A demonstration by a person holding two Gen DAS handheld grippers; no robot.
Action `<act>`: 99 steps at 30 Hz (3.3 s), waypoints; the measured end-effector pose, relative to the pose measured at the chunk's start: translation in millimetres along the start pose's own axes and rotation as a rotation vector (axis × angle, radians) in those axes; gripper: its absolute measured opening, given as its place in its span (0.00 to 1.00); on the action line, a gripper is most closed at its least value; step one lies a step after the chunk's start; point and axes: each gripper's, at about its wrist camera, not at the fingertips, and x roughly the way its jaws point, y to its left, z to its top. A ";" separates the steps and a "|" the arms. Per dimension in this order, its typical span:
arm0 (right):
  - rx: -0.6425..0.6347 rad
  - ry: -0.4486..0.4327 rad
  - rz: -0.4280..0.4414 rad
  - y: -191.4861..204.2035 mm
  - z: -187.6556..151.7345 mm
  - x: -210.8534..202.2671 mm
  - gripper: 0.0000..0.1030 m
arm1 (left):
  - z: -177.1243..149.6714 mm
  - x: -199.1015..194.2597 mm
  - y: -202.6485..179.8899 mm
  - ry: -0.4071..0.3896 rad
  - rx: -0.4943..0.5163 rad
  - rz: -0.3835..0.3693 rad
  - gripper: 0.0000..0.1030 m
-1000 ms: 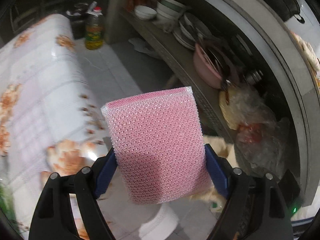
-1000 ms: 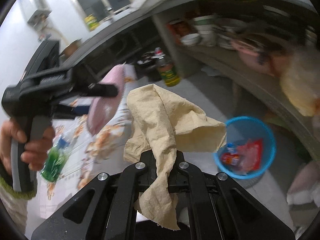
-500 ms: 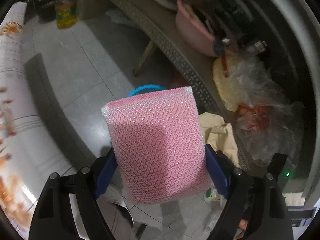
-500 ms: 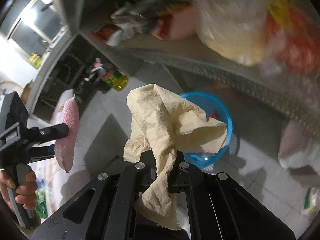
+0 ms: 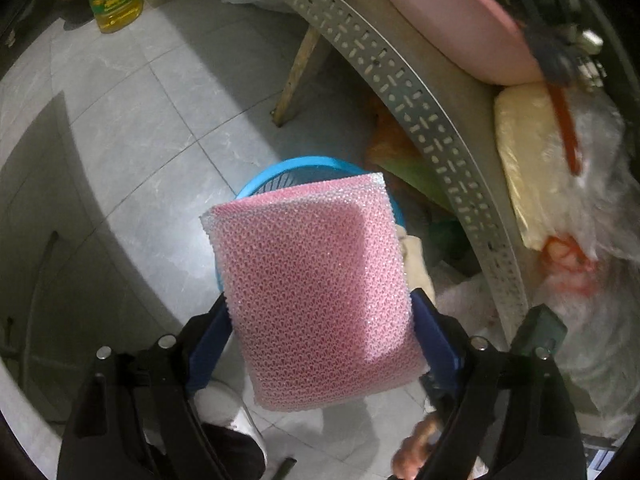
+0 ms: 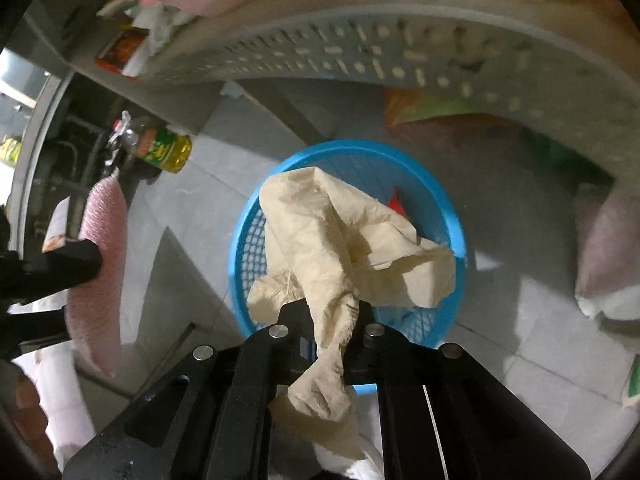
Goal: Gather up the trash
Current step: 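Open both grippers over the basket to drop towel and sponge, then move both grippers back to the table toward the green bottle and toothpaste box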
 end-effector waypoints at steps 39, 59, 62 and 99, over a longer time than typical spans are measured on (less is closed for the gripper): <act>-0.328 -0.291 0.075 75.2 -95.2 -169.9 0.83 | -186.2 -253.6 49.5 -0.469 0.084 -0.250 0.87; -0.809 -0.526 -0.070 213.6 -224.8 -248.7 0.92 | -406.8 -345.1 175.9 -0.822 -0.050 -0.045 0.90; -0.869 -0.520 -0.029 227.6 -244.0 -249.7 0.92 | -438.6 -350.5 194.4 -0.853 -0.073 0.019 0.90; -0.821 0.127 0.406 356.7 -296.2 -165.8 0.92 | -465.4 -339.7 319.4 -0.892 -0.141 -0.087 0.91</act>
